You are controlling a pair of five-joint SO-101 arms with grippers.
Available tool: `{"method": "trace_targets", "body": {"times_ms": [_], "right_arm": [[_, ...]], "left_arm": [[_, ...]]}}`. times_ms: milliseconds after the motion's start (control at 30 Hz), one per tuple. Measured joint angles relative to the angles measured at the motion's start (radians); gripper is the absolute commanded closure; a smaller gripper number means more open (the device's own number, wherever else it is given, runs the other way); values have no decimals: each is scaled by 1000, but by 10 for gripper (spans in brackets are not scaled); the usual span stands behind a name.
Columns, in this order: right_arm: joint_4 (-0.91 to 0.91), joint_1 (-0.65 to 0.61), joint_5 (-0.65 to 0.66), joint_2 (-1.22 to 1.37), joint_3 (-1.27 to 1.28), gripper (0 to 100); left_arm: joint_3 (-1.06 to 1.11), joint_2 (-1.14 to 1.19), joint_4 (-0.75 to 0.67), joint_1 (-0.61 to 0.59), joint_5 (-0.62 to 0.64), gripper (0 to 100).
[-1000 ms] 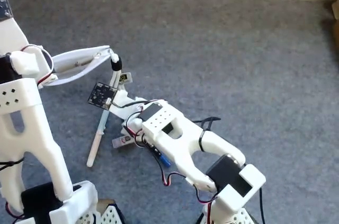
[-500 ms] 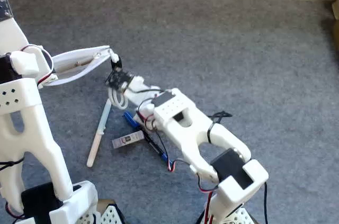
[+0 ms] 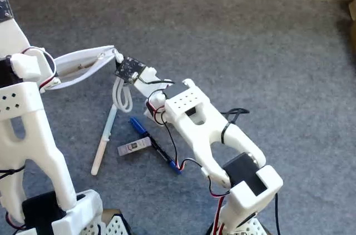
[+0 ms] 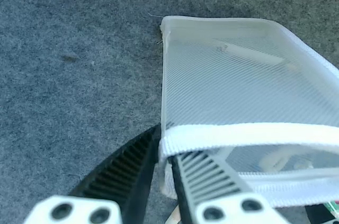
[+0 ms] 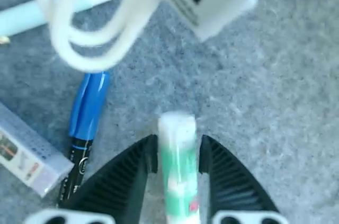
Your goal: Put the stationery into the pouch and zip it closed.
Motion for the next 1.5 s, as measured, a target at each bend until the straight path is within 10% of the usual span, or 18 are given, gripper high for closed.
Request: {"method": "trace_targets", "body": {"times_ms": [1500], "right_arm": [[227,23,2,35,-118,988]], "left_arm": [[0,0,0,0,0,993]]}}
